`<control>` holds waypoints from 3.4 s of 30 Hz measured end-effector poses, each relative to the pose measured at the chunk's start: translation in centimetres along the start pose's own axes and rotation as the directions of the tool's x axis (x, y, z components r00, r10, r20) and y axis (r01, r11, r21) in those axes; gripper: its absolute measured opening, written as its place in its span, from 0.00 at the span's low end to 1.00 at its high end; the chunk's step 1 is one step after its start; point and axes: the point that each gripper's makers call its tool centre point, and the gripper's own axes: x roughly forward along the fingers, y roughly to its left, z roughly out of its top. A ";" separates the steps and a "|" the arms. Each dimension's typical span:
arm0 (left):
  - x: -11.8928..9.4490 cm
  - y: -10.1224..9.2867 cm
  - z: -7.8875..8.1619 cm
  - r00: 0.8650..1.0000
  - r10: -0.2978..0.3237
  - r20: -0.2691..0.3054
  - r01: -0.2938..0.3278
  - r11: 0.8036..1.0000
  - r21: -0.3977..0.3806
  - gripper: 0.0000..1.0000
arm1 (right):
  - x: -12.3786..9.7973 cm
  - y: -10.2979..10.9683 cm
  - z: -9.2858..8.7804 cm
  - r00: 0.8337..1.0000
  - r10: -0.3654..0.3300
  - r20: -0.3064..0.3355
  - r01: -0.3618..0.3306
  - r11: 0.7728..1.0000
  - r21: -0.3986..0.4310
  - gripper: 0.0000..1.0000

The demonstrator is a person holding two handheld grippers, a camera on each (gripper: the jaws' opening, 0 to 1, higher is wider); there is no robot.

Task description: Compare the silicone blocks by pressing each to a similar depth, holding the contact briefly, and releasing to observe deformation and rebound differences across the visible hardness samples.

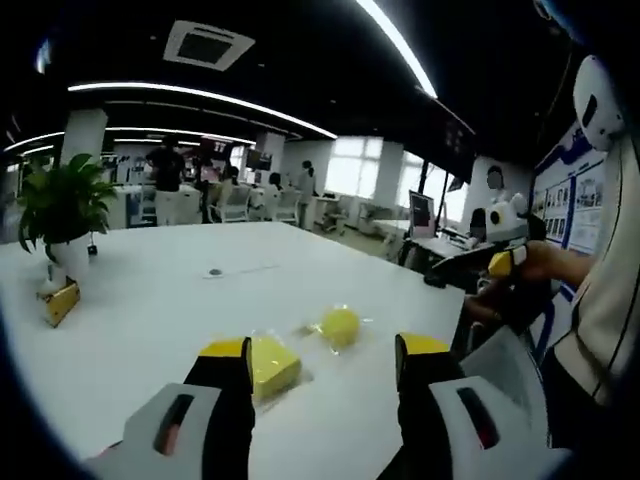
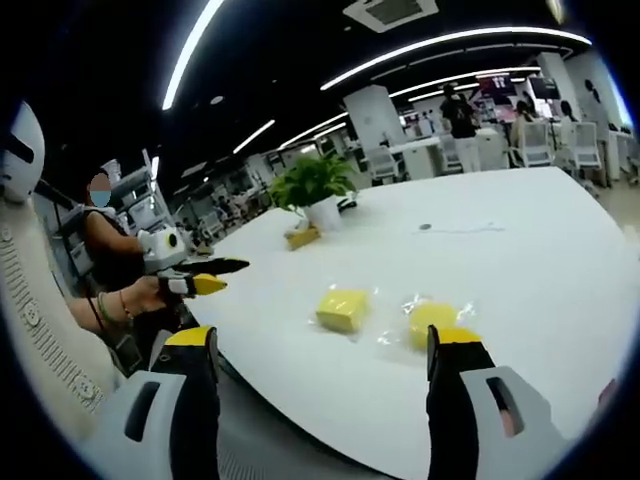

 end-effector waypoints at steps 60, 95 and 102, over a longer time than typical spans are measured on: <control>9.9 0.3 -0.5 0.998 -0.054 -0.010 0.042 0.874 -0.483 0.61 | -1.0 -2.8 -1.8 1.000 -0.010 0.012 0.010 0.999 0.044 0.80; 25.0 2.8 -8.3 0.959 -0.010 -0.283 -0.212 0.638 -0.741 0.59 | -2.0 -5.9 -3.8 0.998 -0.060 0.005 0.058 0.987 0.150 0.76; 27.0 3.2 -8.9 0.951 0.015 -0.308 -0.256 0.596 -0.761 0.59 | -2.0 -6.3 -4.1 0.998 -0.068 0.005 0.066 0.984 0.165 0.76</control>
